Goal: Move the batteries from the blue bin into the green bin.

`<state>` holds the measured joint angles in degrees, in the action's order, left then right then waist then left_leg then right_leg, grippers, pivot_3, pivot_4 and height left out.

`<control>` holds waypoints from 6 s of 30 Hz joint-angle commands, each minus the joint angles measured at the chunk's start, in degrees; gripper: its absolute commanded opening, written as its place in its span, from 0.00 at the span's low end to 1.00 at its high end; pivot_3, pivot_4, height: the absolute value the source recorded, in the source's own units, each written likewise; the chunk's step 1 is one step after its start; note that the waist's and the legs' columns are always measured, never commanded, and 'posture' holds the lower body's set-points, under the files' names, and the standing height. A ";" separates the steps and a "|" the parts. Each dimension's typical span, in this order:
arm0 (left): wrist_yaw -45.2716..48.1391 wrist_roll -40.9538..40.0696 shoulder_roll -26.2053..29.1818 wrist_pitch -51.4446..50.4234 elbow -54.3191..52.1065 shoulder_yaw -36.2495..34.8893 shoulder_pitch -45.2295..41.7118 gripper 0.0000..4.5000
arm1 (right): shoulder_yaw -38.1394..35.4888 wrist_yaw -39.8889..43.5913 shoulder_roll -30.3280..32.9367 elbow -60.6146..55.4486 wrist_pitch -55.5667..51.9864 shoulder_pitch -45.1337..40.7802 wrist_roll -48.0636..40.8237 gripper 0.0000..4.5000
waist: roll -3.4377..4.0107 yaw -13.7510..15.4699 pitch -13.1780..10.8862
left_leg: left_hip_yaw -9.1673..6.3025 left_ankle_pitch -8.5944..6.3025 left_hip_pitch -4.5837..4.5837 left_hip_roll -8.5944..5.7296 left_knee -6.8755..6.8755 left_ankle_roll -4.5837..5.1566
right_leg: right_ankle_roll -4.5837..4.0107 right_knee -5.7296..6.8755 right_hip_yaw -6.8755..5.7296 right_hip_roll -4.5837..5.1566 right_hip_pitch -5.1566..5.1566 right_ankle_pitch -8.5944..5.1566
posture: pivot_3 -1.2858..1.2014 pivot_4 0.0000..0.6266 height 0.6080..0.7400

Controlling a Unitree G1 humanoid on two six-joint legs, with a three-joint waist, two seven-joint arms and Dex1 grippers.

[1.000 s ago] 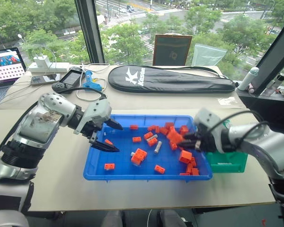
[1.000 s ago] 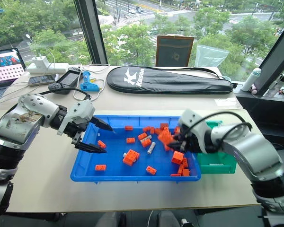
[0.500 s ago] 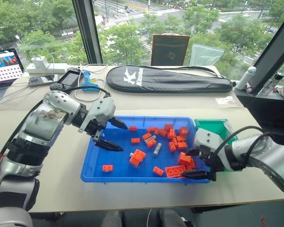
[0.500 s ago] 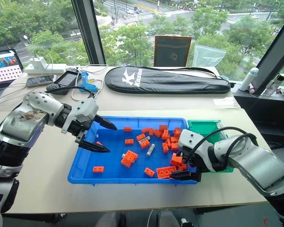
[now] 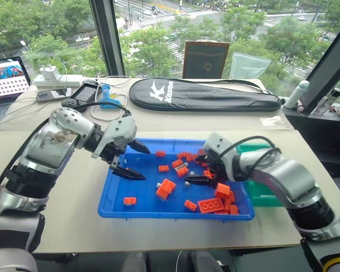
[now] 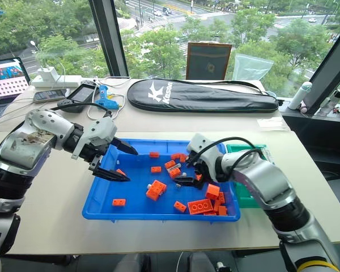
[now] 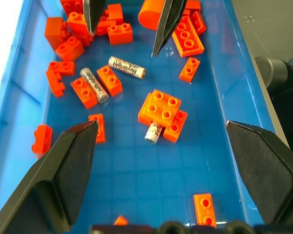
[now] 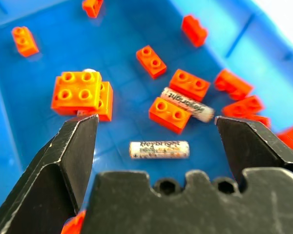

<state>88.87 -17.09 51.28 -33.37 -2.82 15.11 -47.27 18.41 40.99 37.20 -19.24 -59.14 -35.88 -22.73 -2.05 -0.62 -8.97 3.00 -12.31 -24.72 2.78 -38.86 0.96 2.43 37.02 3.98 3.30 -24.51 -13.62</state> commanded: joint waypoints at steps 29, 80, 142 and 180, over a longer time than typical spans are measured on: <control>0.18 -1.70 1.07 -0.53 -2.09 -0.81 -0.27 1.00 | 0.11 4.27 1.27 -2.99 -1.64 -3.40 5.60 0.56 | 0.01 -0.14 0.00 | -0.01 0.00 0.02 0.01 0.00 0.00 | 0.00 0.04 0.00 -0.01 -0.03 0.00 | 0.52 0.24 1.00; -12.50 -9.38 -7.20 -5.15 2.76 -7.54 -3.43 1.00 | -13.78 21.71 17.19 1.04 6.13 -7.67 5.82 0.99 | 0.24 -0.21 -0.18 | 0.00 -0.08 0.28 -0.05 0.02 0.12 | 0.05 0.04 0.08 0.01 0.19 -0.06 | 0.52 0.24 1.00; -11.40 -5.98 -6.44 -1.66 2.33 -6.05 -3.02 1.00 | 2.88 1.57 12.12 -20.74 -16.14 -3.67 -5.58 0.32 | 0.23 -0.16 -0.20 | -0.12 -0.07 -0.26 -0.11 -0.02 0.11 | 0.06 0.00 -0.02 0.06 -0.22 -0.06 | 0.52 0.24 1.00; -11.16 -5.42 -4.17 -2.05 0.46 -6.11 -2.25 1.00 | -5.23 -25.55 -22.90 -0.05 -30.86 -7.76 7.95 0.99 | 0.22 -0.39 -0.21 | -0.13 -0.06 -0.54 -0.05 -0.07 0.10 | 0.01 0.22 0.00 -0.01 -0.57 -0.03 | 0.52 0.24 1.00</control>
<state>77.82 -22.30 46.79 -35.49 -0.84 10.07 -48.85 12.84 16.25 13.83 -18.60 -91.40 -43.67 -15.54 -1.83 -1.01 -9.18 2.88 -12.36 -25.26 2.73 -38.92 1.06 2.44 37.24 3.97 3.29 -25.08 -13.65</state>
